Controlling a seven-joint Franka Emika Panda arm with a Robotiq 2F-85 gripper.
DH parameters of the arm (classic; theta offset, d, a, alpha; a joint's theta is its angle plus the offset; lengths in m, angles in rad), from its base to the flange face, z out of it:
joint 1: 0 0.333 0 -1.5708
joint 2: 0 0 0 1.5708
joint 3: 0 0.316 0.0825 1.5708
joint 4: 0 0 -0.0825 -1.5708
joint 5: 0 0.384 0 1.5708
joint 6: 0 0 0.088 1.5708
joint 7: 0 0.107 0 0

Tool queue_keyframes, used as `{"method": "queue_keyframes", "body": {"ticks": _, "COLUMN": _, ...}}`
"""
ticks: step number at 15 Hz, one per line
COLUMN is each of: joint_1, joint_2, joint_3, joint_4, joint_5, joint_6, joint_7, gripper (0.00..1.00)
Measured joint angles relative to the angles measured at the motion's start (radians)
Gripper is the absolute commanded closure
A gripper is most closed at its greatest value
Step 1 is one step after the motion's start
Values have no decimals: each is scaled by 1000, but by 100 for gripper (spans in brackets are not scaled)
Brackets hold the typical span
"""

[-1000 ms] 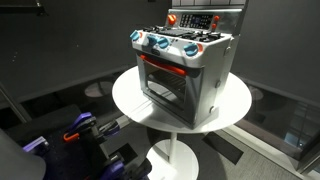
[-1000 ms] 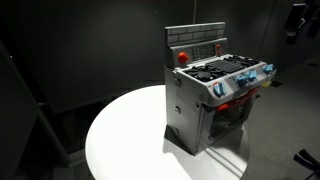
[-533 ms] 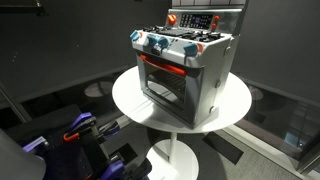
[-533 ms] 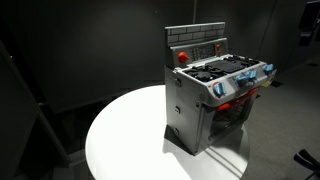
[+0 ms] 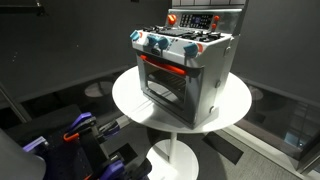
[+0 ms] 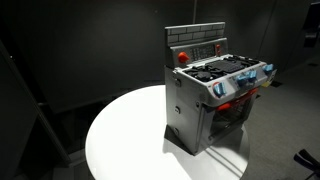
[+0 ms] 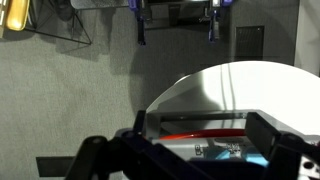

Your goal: Push the top button on the top half of the stove

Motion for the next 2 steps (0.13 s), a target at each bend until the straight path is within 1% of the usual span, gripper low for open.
{"method": "queue_keyframes", "body": {"ticks": 2, "joint_1": 0, "joint_2": 0, "joint_3": 0, "joint_4": 0, "joint_5": 0, "joint_6": 0, "joint_7": 0, "gripper": 0}}
